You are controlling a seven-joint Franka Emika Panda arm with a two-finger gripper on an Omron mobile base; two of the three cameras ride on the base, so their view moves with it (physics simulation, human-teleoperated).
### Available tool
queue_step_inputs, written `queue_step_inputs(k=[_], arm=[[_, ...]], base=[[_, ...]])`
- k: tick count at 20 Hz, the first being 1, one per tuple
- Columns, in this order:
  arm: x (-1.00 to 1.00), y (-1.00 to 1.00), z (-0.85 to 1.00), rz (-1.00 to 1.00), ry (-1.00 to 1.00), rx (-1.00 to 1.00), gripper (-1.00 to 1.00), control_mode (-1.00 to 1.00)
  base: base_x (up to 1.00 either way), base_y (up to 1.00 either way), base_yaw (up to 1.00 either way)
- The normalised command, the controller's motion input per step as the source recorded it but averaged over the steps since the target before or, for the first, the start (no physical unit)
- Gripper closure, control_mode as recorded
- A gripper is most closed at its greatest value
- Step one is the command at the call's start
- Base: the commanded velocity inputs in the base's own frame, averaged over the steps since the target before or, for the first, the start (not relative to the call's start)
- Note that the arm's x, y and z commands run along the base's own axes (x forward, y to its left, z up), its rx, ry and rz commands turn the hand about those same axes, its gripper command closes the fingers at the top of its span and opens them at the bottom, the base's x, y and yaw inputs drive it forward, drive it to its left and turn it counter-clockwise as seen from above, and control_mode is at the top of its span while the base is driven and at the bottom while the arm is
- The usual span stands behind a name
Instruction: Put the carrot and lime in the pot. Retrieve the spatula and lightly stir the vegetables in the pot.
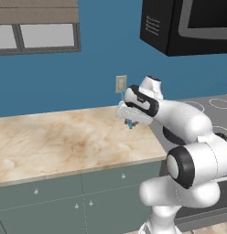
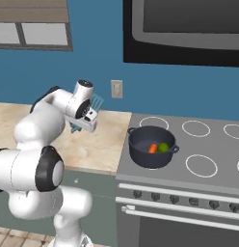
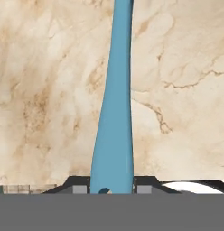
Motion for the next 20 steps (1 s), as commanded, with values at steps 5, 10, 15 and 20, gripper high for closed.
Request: queue_step_inputs(k=[5, 10, 15, 20], arm=[[-0.27, 0.15, 0.60, -0.21, 0.00, 0.12, 1.00, -1.00], [-0.53, 0.03, 0.40, -0.32, 0.00, 0.24, 1.00, -1.00], [-0.44, 0.00, 0.38, -0.41, 0.00, 0.34, 1.00, -1.00], [-0.32, 0.00, 0.43, -0.44, 0.00, 0.46, 1.00, -1.00]], base=[[0.00, 0.00, 0.00], [0.00, 0.00, 0.00], [0.00, 0.00, 0.00], [0.00, 0.00, 0.00]])
